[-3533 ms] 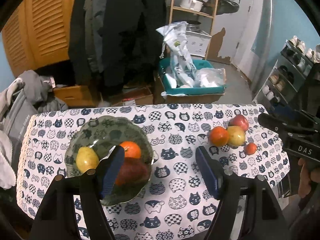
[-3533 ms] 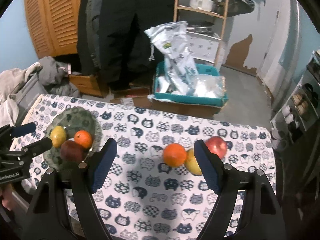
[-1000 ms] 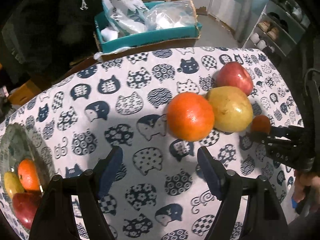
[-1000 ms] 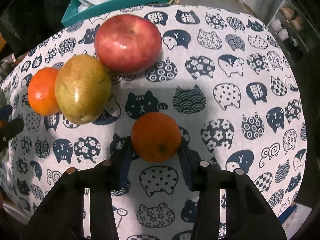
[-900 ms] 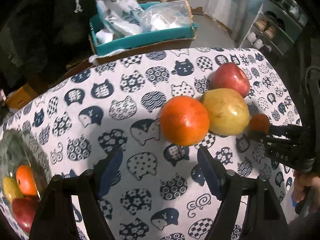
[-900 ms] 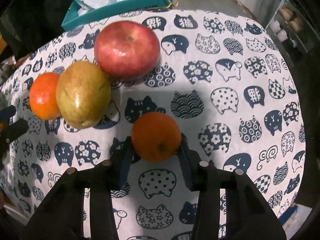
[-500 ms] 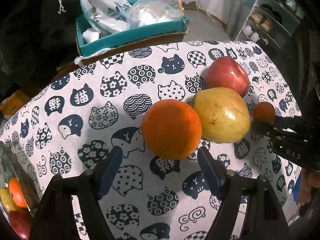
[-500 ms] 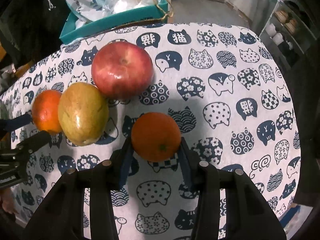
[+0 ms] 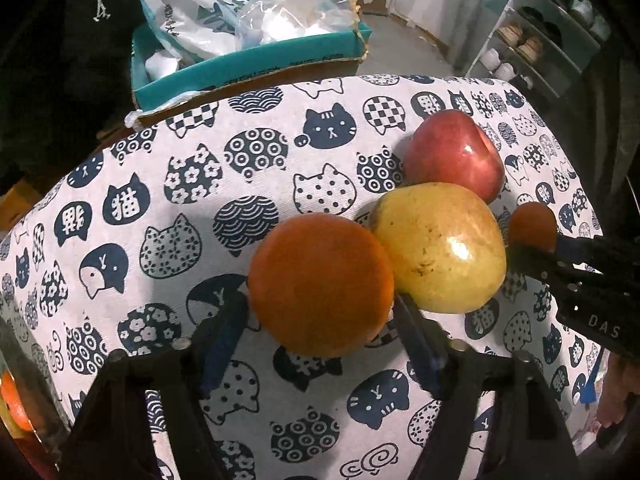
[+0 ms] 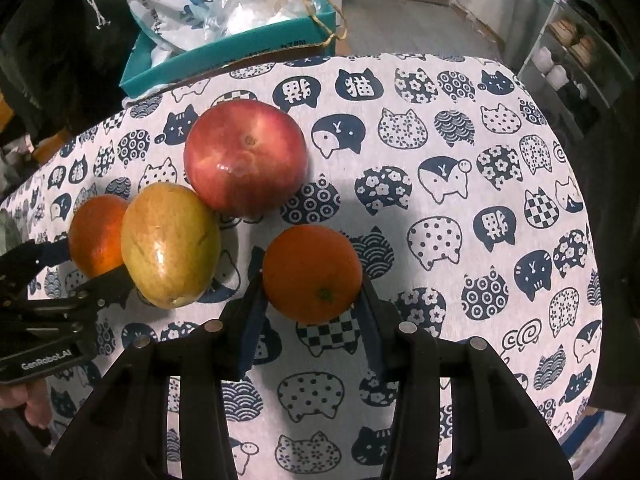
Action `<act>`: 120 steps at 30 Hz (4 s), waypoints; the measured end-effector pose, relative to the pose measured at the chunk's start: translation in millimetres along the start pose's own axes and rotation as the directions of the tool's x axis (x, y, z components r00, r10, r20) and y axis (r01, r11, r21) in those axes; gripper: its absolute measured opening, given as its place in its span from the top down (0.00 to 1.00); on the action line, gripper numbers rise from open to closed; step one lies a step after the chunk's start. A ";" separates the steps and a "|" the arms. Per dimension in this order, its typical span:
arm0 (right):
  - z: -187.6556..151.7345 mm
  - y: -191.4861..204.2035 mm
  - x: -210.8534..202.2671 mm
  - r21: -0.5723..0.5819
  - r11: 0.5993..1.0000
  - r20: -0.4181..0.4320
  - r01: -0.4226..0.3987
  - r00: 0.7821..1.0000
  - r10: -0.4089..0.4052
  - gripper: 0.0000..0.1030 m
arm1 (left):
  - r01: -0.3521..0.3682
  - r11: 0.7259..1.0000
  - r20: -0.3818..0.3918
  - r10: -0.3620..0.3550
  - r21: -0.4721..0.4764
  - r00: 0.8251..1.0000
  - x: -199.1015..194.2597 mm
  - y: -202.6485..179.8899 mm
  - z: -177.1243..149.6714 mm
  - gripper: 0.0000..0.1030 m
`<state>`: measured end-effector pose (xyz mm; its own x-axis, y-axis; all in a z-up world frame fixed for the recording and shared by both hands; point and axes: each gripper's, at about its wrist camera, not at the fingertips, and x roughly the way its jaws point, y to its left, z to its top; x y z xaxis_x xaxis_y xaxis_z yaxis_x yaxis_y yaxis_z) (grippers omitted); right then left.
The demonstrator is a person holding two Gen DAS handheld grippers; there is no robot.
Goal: Organize fruits
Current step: 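Close right tool on a small orange while left tool grasps the large orange, then lift both oranges and carry them toward the green glass bowl, then lower the large orange into the bowl and open left tool while right tool lowers its orange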
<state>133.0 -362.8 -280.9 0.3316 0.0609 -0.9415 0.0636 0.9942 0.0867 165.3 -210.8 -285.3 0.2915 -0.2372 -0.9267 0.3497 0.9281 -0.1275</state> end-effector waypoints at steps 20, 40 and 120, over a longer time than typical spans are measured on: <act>2.5 9.6 -32.5 -0.026 1.000 0.067 0.011 0.998 -0.009 0.58 | -0.071 0.998 0.059 0.071 -0.004 0.996 -32.6 2.1 -13.3 0.39; 6.8 39.6 -103.3 -0.075 0.997 0.195 -0.018 0.980 0.033 0.58 | -0.065 0.996 0.194 0.074 -0.055 0.978 -123.4 12.5 -17.9 0.39; 1.4 359.1 -117.4 -0.496 0.830 0.090 -0.254 0.936 0.340 0.58 | -0.143 0.852 0.197 0.275 -0.503 0.941 -228.4 254.8 -147.0 0.39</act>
<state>118.2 -13.0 -138.8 0.4167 0.3874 -0.8224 -0.4987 0.8538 0.1495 57.0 122.0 -158.1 0.5459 -0.0250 -0.8375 -0.1915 0.9694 -0.1538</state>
